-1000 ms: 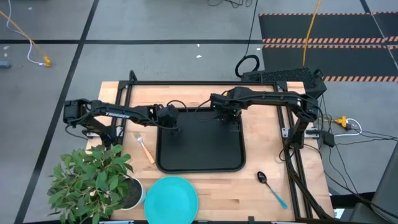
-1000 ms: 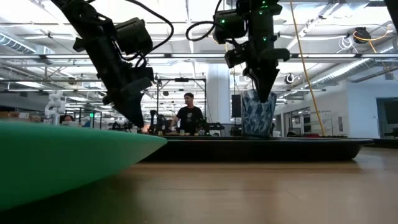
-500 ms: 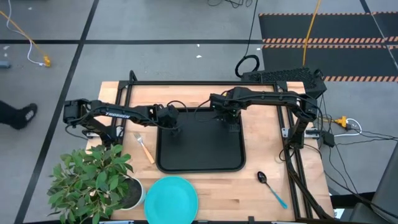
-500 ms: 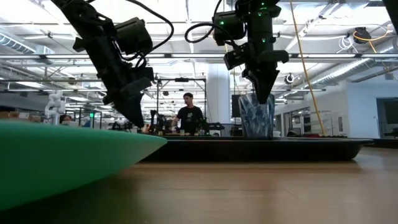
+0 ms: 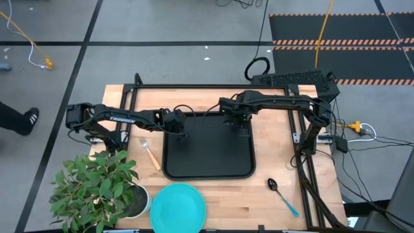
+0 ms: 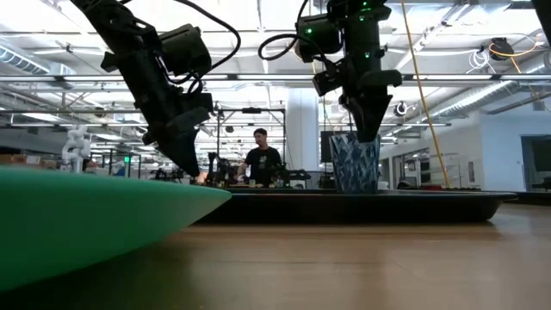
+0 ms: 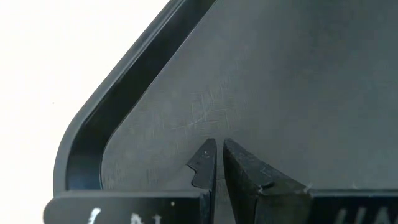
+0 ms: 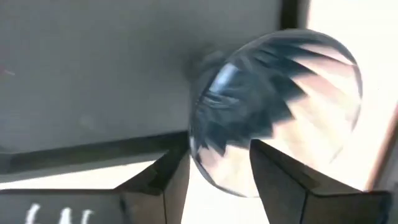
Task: Pick and place plate/cup/fork/spoon on tray
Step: Put the blue cup on the black serving tray, then adjust the black serving tray
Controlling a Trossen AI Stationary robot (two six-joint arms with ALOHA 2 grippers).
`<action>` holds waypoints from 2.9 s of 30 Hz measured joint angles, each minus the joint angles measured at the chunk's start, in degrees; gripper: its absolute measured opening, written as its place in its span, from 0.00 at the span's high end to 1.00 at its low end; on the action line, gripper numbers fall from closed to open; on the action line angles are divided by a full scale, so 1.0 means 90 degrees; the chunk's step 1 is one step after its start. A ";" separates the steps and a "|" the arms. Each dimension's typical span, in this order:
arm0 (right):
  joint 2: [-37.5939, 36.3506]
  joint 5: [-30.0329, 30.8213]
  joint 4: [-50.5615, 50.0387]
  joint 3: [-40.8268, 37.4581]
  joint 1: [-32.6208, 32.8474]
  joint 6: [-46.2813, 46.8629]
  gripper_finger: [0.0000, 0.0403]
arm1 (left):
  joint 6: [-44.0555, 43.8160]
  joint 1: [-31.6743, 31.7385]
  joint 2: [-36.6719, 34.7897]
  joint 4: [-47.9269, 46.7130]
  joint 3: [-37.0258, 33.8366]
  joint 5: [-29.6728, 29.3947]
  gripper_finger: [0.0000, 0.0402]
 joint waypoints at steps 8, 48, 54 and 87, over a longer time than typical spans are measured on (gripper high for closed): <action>-0.0837 0.0261 -0.0087 0.0000 0.0184 0.0398 0.52 | -0.0010 -0.0002 -0.0002 -0.0047 0.0000 -0.0001 0.92; -0.3623 -0.0910 0.3482 -0.5288 0.0645 0.7483 0.50 | -0.0232 -0.0041 -0.0005 0.0275 0.0000 -0.1231 0.92; -0.3621 -0.0915 0.4423 -0.5903 0.0645 0.8213 0.50 | -0.0087 -0.0107 -0.0007 0.0542 0.0002 -0.1361 0.92; -0.3582 -0.1515 0.5359 -0.6020 0.0875 0.8389 0.50 | -0.0172 -0.0510 -0.0007 0.0566 0.0002 -0.1690 0.92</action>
